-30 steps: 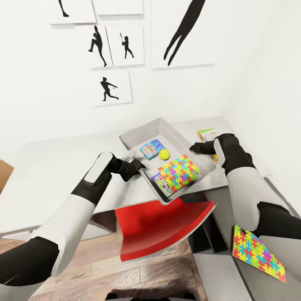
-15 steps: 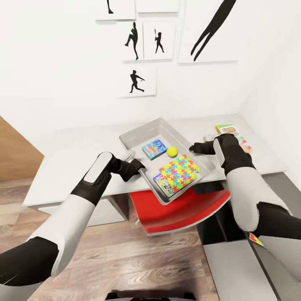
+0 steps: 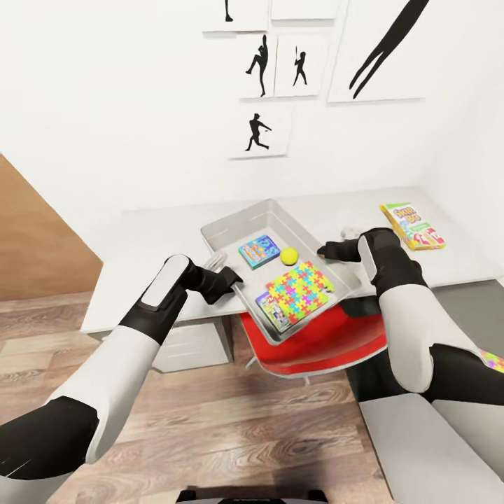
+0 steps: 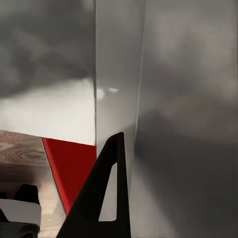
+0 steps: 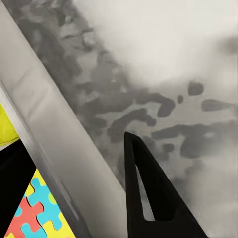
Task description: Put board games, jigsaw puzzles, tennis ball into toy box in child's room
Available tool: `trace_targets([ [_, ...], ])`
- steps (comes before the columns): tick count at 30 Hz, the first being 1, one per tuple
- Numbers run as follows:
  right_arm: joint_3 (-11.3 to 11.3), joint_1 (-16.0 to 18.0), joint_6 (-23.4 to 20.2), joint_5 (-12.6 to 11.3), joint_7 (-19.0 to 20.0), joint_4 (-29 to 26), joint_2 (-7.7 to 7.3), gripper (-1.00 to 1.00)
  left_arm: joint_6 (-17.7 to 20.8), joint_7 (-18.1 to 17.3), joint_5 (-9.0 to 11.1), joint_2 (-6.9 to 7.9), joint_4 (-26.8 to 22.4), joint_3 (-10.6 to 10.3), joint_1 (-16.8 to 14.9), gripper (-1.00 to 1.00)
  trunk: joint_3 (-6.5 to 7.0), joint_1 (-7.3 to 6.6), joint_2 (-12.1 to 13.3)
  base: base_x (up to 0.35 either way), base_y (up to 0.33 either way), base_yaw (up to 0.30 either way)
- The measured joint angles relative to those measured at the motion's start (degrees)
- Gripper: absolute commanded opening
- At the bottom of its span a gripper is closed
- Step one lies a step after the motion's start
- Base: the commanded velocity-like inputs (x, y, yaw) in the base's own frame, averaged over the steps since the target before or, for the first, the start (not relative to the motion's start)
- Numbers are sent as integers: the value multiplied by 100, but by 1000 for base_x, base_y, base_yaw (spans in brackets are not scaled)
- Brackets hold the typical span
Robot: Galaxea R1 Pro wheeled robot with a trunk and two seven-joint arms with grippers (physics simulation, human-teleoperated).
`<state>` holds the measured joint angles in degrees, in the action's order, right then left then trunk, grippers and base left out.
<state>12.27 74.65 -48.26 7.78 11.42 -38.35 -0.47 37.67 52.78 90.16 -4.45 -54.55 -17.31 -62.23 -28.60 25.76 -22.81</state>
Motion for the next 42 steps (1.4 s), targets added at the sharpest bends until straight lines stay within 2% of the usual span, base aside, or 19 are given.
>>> trace_targets([
  [5,9,-29,0,4,0,-65,5,-100,-3,-59,-36,0,9,-9,-1,-100,0,0,0,-8,302,-145],
  [14,35,-65,-1,-7,-2,-104,13,-100,14,-36,-47,0,-7,-7,2,-100,0,-1,-1,8,118,-42],
  [19,23,-80,1,11,-2,-189,20,-100,10,-154,-112,0,8,-5,4,-100,0,-1,-1,57,223,-7],
  [36,-51,-51,-3,29,-2,-259,16,-100,15,-304,-173,5,-6,12,25,-100,0,-3,-2,76,308,-2],
  [42,-68,-25,-61,73,-3,-255,18,-100,-33,-312,-114,4,-8,7,58,-100,1,-3,-4,39,327,-101],
])
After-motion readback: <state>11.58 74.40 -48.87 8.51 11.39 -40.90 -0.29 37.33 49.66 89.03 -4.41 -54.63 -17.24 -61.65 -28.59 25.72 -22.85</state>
